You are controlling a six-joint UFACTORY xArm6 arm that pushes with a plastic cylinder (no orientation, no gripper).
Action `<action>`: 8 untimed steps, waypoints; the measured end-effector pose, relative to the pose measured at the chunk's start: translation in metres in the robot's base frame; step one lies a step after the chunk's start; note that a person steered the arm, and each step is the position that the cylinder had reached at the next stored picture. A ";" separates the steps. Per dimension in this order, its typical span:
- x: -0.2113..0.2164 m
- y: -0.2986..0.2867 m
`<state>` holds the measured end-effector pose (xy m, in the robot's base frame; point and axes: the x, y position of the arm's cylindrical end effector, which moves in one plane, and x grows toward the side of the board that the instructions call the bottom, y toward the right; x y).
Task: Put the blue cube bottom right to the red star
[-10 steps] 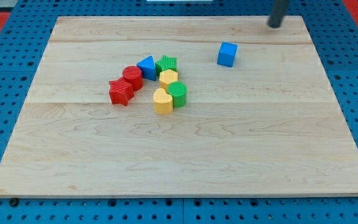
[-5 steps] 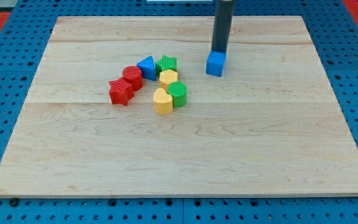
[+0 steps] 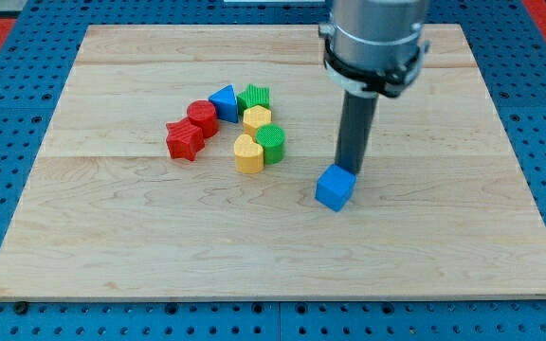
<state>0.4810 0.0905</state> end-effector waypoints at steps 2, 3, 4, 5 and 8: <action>0.054 0.019; 0.033 0.008; 0.028 0.023; 0.029 0.013; 0.020 0.036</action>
<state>0.5009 0.1260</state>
